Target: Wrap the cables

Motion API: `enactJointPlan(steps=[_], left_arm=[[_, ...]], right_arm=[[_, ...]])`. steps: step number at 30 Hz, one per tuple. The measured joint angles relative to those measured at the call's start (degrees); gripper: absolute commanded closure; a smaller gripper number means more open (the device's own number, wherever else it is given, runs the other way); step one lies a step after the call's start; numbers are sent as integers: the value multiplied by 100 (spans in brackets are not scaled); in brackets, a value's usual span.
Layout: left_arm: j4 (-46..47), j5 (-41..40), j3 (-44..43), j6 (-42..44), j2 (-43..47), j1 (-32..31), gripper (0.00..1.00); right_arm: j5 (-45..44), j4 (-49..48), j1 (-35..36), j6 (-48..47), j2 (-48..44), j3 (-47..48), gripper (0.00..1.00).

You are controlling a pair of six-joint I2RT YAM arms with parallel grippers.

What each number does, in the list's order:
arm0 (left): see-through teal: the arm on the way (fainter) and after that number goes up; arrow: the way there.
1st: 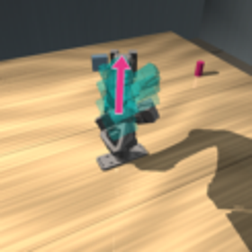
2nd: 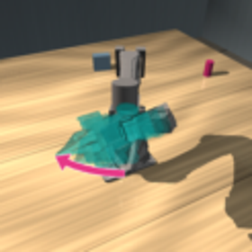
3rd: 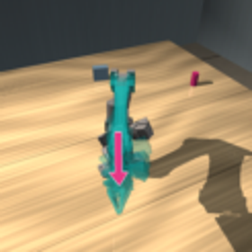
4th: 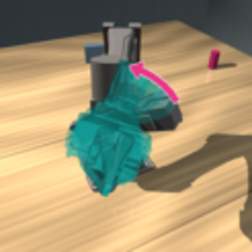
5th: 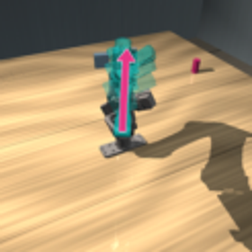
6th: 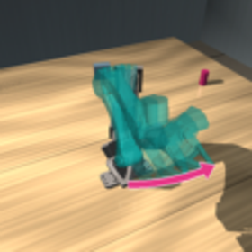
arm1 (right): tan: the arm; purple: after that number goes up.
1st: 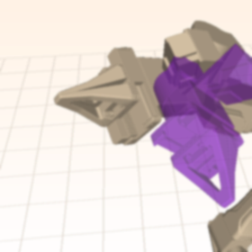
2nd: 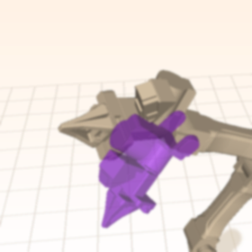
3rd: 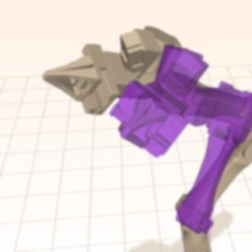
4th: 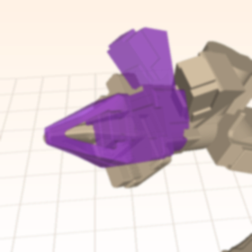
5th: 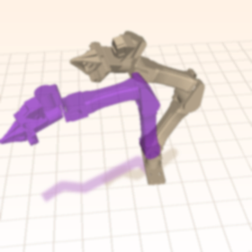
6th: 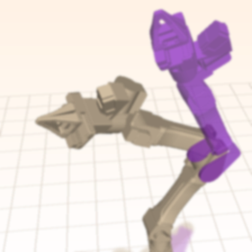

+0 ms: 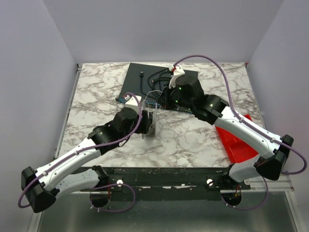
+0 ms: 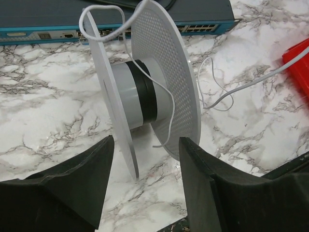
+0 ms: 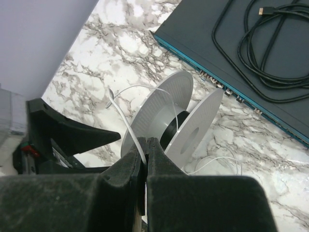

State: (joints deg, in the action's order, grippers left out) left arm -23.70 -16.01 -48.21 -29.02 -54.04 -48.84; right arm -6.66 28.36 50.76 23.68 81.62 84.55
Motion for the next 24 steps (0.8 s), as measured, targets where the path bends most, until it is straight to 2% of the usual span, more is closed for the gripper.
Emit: enactJointPlan(steps=[24], left_arm=[[433, 122, 190, -22, -776, -4, 42]], right_arm=[[7, -2, 31, 26, 31, 120, 99]])
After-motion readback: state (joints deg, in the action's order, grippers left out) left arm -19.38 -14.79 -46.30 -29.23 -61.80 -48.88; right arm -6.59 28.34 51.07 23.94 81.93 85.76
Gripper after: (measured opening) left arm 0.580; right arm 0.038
